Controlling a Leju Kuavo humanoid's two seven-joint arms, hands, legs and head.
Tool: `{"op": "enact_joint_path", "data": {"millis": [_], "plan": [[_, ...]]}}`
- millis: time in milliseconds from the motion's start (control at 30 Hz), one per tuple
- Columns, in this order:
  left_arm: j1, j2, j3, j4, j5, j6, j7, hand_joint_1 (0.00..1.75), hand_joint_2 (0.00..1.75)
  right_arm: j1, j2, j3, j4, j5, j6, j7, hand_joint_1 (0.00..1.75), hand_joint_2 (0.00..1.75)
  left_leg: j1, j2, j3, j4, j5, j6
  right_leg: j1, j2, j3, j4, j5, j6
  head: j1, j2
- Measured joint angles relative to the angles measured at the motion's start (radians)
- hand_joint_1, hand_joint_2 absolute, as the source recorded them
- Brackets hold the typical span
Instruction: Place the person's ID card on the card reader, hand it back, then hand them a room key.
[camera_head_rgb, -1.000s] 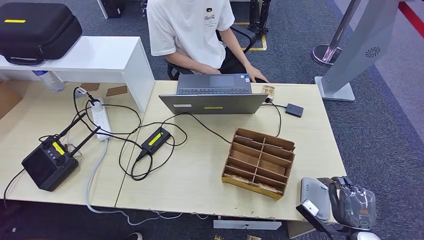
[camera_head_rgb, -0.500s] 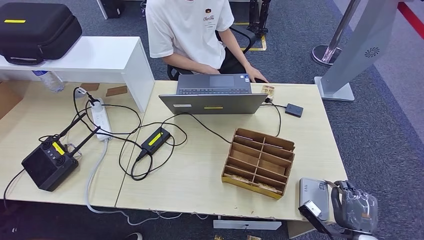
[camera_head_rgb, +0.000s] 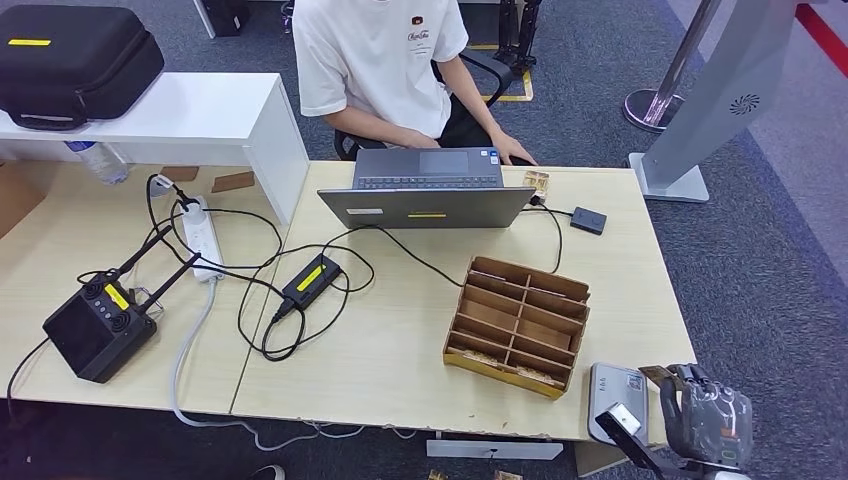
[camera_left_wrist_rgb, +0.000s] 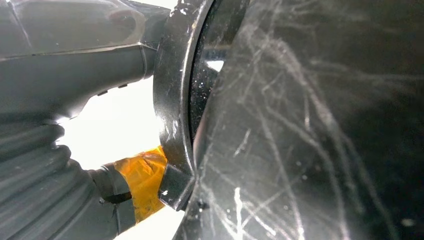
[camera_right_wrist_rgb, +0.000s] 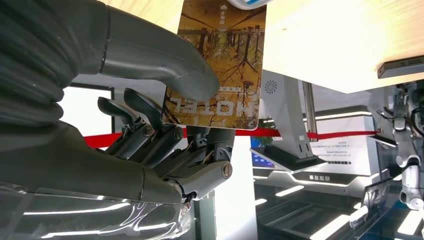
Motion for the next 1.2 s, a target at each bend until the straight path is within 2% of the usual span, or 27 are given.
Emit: {"op": "enact_joint_path", "data": {"millis": [167,233,300,333,367,467,500,567,700,867,1000,1200], "plan": [[0.0,0.0,0.0,0.0,-0.006,-0.002,-0.001,0.0,1.75,0.0,0.0,0.0,0.001,-0.006,0.0,-0.007,1.75,1.75,0.0,0.0,0.0,0.0,0.0,0.0,0.0,0.0,0.0,0.0,0.0,0.0,0.0,0.0],[-0.002,-0.001,-0.004,0.0,-0.041,-0.014,-0.008,0.0,1.75,-0.008,0.0,0.009,-0.014,-0.048,0.0,-0.048,1.75,1.75,0.0,0.0,-0.005,-0.001,0.0,0.0,0.0,0.0,0.001,0.001,0.0,0.0,0.0,0.0],[-0.006,-0.001,-0.016,0.0,-0.083,-0.035,-0.019,0.0,1.75,-0.069,-0.007,0.06,-0.053,-0.081,0.001,-0.071,1.75,1.75,0.0,0.004,-0.011,-0.002,0.001,0.0,0.0,0.004,-0.001,0.002,0.003,-0.001,0.0,0.0],[-0.008,0.0,-0.023,0.0,-0.095,-0.045,-0.022,0.0,1.75,-0.131,-0.015,0.11,-0.068,-0.075,0.006,-0.037,1.75,1.75,0.0,0.009,-0.014,-0.002,0.001,0.0,0.0,0.009,-0.004,0.003,0.005,-0.001,0.0,0.0],[-0.011,0.001,-0.03,0.0,-0.101,-0.053,-0.024,0.0,1.75,-0.21,-0.028,0.174,-0.074,-0.058,0.014,0.034,1.75,1.75,-0.001,0.015,-0.013,-0.002,0.002,0.0,-0.001,0.014,-0.007,0.003,0.007,-0.001,-0.001,0.0],[-0.016,0.003,-0.046,0.0,-0.112,-0.065,-0.027,0.0,1.75,-0.452,-0.094,0.418,-0.057,-0.056,0.034,0.316,1.75,1.75,-0.001,0.015,-0.008,0.001,0.008,-0.001,-0.001,0.016,-0.013,0.003,0.01,0.001,-0.001,0.0],[-0.017,0.003,-0.051,0.0,-0.113,-0.066,-0.028,0.0,1.75,-0.509,-0.119,0.495,-0.052,-0.065,0.031,0.382,1.75,1.75,0.0,0.01,-0.007,0.001,0.01,-0.001,-0.001,0.012,-0.013,0.003,0.011,0.001,-0.001,0.0],[-0.018,0.004,-0.059,0.0,-0.114,-0.068,-0.03,0.0,1.75,-0.573,-0.158,0.617,-0.049,-0.072,0.02,0.447,1.75,1.75,0.0,0.003,-0.008,0.001,0.012,-0.001,-0.001,0.005,-0.011,0.003,0.011,0.002,-0.001,0.0],[-0.019,0.004,-0.065,0.0,-0.117,-0.073,-0.032,0.0,1.75,-0.63,-0.198,0.775,-0.04,-0.068,0.018,0.491,1.75,1.75,0.0,0.001,-0.012,0.0,0.012,-0.001,0.0,0.003,-0.012,0.003,0.011,0.002,-0.001,0.0],[-0.023,0.008,-0.082,0.0,-0.121,-0.086,-0.037,0.0,1.75,-0.762,-0.216,0.923,0.019,-0.052,0.063,0.536,1.75,1.75,0.0,0.002,-0.012,0.001,0.012,-0.001,-0.001,0.003,-0.013,0.003,0.011,0.002,-0.001,0.0],[-0.025,0.009,-0.094,0.0,-0.122,-0.09,-0.042,0.0,1.75,-0.844,-0.216,0.999,0.074,-0.043,0.089,0.552,1.75,1.75,0.0,0.0,-0.013,0.001,0.012,-0.001,-0.001,0.002,-0.013,0.003,0.012,0.002,-0.001,0.0],[-0.027,0.01,-0.111,0.0,-0.123,-0.093,-0.043,0.0,1.75,-0.913,-0.199,1.067,0.153,-0.02,0.106,0.573,1.75,1.75,0.0,-0.002,-0.013,0.001,0.012,-0.001,-0.001,0.0,-0.013,0.003,0.012,0.002,-0.001,0.0]]}}
